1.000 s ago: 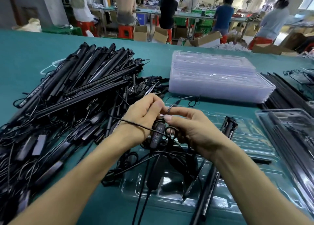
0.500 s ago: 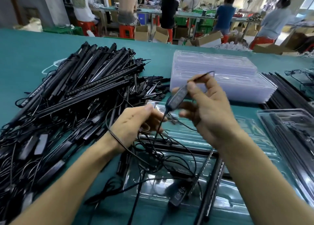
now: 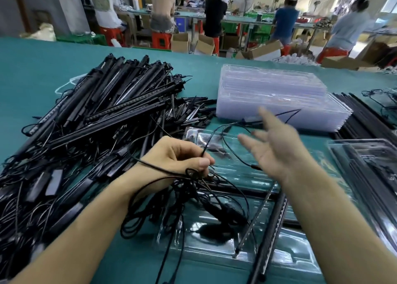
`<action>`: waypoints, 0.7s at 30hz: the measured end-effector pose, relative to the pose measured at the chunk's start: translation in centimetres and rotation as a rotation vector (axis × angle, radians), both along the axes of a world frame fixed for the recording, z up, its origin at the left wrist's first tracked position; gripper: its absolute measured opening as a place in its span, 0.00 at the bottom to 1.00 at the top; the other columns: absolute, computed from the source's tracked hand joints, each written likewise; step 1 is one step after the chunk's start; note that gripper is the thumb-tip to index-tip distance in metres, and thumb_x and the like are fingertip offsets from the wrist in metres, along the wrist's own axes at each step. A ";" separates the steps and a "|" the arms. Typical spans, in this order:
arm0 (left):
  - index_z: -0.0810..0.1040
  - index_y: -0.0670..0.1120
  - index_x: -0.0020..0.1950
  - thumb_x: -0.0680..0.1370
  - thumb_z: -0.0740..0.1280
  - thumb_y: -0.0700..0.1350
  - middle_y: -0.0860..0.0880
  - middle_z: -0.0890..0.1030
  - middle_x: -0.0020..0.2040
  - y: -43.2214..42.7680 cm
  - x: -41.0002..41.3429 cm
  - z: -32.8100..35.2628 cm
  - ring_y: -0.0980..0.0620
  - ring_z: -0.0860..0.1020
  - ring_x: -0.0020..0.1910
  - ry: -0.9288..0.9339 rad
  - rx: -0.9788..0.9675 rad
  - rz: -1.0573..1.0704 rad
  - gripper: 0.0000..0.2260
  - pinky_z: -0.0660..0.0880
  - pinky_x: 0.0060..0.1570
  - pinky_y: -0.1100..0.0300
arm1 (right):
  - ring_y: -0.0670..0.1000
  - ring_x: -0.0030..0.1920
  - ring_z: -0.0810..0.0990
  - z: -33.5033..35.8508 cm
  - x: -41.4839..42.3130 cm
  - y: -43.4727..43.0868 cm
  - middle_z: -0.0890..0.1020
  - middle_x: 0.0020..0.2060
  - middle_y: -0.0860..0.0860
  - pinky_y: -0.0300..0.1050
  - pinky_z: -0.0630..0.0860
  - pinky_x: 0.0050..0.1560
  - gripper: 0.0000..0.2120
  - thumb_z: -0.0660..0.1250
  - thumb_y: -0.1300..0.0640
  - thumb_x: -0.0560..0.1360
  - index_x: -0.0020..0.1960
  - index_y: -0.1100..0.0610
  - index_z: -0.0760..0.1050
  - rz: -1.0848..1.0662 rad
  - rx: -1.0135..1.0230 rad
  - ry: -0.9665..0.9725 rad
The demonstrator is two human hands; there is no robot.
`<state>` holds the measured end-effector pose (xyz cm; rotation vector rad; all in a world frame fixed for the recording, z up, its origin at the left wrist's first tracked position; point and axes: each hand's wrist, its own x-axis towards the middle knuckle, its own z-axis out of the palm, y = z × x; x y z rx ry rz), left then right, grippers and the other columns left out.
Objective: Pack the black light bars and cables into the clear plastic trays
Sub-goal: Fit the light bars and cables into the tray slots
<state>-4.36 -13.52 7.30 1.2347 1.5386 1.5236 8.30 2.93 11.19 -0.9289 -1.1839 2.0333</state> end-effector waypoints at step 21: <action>0.80 0.48 0.31 0.70 0.78 0.52 0.53 0.74 0.23 -0.6 -1.6 0.5 0.61 0.69 0.21 0.125 -0.078 0.045 0.13 0.64 0.23 0.71 | 0.51 0.30 0.82 -1.0 -1.0 -5.3 0.81 0.28 0.53 0.39 0.75 0.28 0.08 0.69 0.61 0.77 0.40 0.61 0.79 0.234 0.658 -0.033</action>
